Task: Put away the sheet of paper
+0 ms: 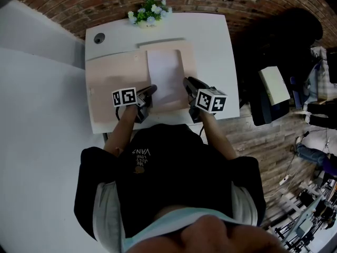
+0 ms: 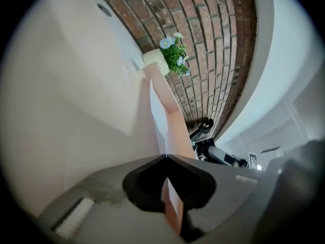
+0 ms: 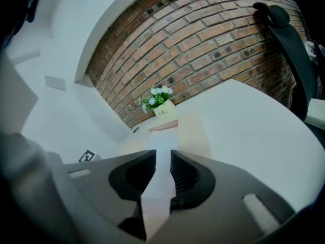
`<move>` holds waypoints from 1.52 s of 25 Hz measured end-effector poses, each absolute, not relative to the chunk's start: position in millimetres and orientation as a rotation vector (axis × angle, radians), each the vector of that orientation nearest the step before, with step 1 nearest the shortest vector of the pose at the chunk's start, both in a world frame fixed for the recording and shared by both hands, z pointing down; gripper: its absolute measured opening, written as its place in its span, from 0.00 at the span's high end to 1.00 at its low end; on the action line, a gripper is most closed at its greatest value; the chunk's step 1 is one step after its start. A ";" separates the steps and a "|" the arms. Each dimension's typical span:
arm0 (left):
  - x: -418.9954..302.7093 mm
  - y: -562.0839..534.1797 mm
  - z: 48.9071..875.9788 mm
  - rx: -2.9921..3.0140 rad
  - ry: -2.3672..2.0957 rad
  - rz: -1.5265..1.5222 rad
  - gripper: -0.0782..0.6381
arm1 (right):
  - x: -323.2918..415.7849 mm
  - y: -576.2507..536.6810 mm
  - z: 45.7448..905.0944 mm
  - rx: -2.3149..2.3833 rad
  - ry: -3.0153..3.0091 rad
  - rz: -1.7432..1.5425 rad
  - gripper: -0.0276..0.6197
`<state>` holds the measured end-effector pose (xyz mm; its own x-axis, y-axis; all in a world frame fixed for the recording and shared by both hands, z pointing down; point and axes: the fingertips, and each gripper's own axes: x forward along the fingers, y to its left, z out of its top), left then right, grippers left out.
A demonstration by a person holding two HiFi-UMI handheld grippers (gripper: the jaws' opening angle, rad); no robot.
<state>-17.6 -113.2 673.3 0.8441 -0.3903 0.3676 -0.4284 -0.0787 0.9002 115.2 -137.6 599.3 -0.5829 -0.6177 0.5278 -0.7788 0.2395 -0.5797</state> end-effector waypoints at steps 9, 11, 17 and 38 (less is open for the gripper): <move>-4.6 -109.8 672.4 1.721 -0.605 0.105 0.86 | 117.1 -137.4 599.5 1.321 -2.319 1.268 0.82; -2.7 -109.1 671.8 1.740 -0.611 0.141 0.84 | 117.5 -137.8 599.4 1.317 -2.322 1.268 0.82; -5.6 -108.2 672.1 1.773 -0.653 0.232 0.67 | 113.4 -140.2 599.7 1.301 -2.335 1.267 0.82; -9.9 -90.1 673.2 2.051 -0.694 0.839 0.39 | 107.7 -143.8 591.9 1.286 -2.371 1.265 0.82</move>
<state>-9.9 -90.1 673.2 0.6301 -0.1804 0.7553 -0.7084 -0.5320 0.4639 107.7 -143.8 591.9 -0.6168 -0.6139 0.4926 -0.7510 0.2715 -0.6019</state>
